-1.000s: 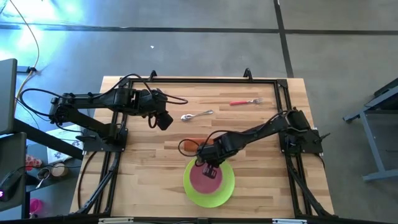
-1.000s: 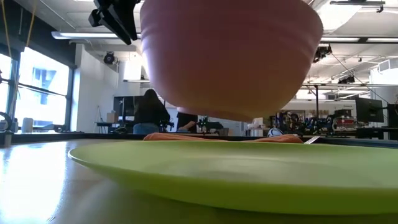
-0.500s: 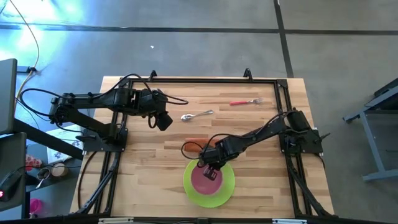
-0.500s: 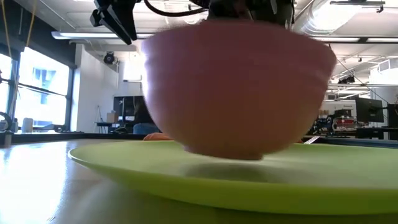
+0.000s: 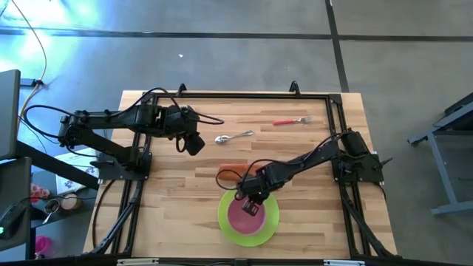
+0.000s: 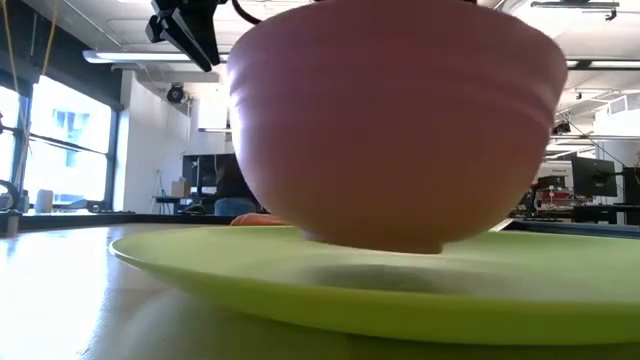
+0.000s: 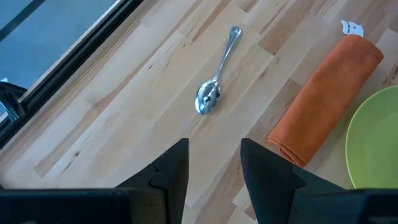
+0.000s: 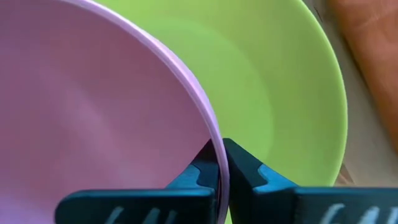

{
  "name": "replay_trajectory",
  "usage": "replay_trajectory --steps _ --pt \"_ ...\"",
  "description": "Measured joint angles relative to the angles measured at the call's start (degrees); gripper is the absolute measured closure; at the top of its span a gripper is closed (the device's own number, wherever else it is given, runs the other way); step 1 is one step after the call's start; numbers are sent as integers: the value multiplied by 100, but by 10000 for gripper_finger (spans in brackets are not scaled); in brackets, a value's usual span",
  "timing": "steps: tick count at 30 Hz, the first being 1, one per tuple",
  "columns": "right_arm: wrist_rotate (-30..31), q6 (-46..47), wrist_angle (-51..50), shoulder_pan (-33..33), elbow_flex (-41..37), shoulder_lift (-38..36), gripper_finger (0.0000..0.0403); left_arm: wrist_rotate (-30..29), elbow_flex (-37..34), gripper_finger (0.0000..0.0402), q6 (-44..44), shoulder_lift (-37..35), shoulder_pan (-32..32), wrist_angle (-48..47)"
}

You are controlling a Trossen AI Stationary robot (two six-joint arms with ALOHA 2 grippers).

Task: Set table place
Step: Put the pink bowl on the green plate, then put the pink fork to the left of the green plate

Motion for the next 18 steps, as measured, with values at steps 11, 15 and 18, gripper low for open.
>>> replay_trajectory --steps 11,15,18 --pt "-79 -256 -458 -33 135 0 321 44 0 266 0 0 0 6" --pt "-84 -243 -586 -33 135 -90 299 44 0 266 1 0 0 6" --pt "26 -217 -690 -54 179 -317 289 44 0 266 2 0 0 6"
